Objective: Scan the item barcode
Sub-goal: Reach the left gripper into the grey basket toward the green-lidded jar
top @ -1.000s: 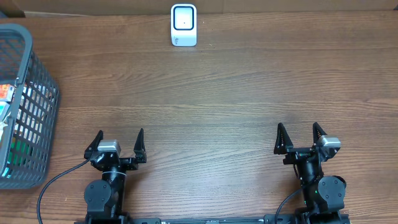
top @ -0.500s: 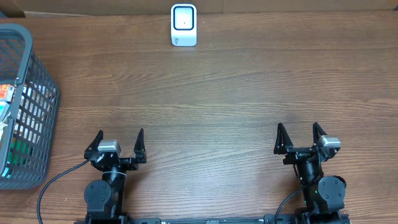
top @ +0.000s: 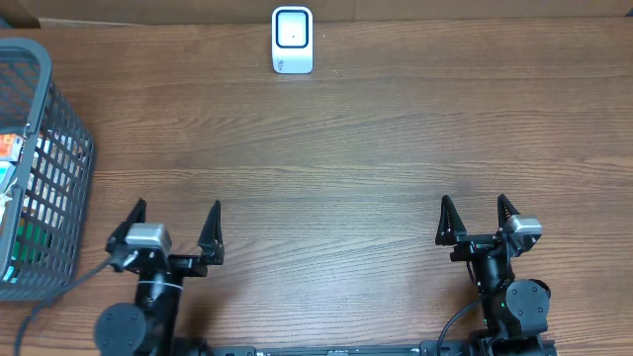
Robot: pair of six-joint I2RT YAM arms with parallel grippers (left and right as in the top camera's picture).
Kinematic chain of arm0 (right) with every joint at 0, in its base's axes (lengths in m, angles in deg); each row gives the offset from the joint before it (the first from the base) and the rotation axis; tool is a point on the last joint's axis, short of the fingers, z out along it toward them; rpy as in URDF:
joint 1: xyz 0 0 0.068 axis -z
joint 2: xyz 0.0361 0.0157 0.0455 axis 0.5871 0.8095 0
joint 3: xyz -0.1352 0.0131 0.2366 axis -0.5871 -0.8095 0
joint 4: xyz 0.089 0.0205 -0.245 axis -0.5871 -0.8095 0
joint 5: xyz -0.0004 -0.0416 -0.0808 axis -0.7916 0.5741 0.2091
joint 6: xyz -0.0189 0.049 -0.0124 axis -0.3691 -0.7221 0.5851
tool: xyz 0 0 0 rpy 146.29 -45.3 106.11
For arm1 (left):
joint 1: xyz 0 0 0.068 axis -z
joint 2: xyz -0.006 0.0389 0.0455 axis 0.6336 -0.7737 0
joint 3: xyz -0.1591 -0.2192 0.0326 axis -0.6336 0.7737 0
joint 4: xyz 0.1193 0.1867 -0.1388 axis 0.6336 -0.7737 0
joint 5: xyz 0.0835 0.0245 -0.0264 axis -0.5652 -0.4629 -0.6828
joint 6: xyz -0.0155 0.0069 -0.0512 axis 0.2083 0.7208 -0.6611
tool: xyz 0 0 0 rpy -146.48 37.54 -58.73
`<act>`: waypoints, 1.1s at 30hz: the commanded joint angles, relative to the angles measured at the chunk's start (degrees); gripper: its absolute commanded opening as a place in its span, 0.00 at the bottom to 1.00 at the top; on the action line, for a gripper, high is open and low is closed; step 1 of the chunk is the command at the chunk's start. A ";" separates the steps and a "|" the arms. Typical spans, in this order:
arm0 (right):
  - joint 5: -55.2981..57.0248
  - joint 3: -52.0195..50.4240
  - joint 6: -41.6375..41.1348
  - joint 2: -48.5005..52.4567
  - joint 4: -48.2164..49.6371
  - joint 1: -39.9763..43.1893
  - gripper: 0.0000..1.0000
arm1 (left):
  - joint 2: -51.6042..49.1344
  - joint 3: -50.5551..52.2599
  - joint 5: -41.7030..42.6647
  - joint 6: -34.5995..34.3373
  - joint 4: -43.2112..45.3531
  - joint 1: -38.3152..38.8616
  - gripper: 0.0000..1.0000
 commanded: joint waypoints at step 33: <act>0.55 -0.61 0.26 -0.46 0.28 -0.33 1.00 | -80.81 -96.39 7.04 -6.03 -66.55 -6.03 1.00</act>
